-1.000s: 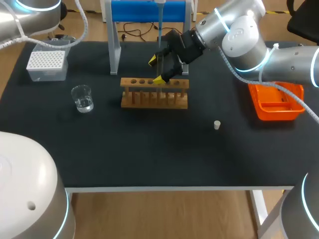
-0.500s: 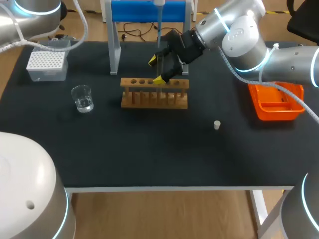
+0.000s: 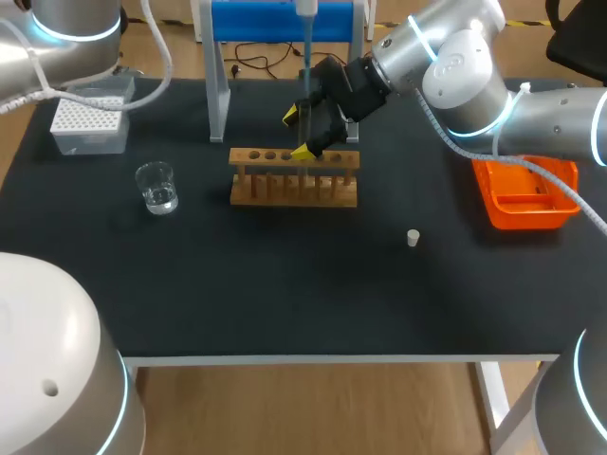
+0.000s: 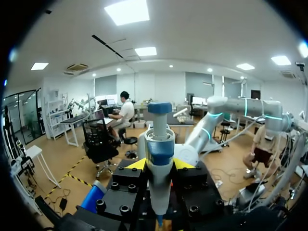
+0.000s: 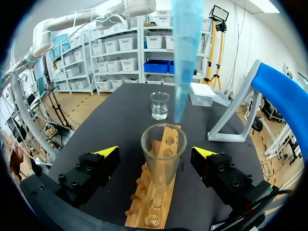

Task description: Invert the test tube, pick up the pipette, mount the tip to pipette, aspirate from beaker and dispense into the tube, eject the tip, return the pipette, and cap with the stopper.

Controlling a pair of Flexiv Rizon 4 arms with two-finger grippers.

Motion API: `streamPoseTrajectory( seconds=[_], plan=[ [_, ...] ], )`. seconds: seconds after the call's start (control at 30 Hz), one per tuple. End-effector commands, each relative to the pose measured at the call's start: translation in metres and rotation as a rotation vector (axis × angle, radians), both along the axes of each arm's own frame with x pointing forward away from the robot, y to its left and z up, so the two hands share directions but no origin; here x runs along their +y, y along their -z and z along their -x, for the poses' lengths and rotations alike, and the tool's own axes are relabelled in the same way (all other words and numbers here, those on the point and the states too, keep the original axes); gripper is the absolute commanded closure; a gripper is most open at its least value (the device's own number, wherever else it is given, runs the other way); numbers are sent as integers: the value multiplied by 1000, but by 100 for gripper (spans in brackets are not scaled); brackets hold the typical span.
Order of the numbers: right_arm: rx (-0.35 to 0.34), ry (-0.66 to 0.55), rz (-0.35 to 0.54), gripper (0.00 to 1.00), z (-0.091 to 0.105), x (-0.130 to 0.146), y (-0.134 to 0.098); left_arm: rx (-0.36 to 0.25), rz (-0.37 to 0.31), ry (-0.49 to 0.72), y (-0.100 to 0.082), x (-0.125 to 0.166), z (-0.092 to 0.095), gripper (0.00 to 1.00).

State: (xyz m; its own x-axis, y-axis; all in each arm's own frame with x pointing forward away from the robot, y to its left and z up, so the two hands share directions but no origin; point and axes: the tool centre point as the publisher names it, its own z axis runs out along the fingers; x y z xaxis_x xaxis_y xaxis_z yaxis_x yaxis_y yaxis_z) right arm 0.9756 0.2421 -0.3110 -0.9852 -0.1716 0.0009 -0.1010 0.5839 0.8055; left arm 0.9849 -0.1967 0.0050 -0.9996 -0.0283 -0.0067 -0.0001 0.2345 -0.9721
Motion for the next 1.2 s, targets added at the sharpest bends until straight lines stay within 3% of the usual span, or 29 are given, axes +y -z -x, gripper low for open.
streamPoseTrajectory(
  seconds=[0.03,0.8,1.2],
  plan=[
    [1,-1,4,0,0,-1,-1,1,12,-9,4,0,3,100],
    [1,-1,4,0,0,-1,-1,19,25,-27,19,3,5,100],
    [1,-1,4,0,0,-1,-1,30,-43,-46,22,4,4,100]
  ],
)
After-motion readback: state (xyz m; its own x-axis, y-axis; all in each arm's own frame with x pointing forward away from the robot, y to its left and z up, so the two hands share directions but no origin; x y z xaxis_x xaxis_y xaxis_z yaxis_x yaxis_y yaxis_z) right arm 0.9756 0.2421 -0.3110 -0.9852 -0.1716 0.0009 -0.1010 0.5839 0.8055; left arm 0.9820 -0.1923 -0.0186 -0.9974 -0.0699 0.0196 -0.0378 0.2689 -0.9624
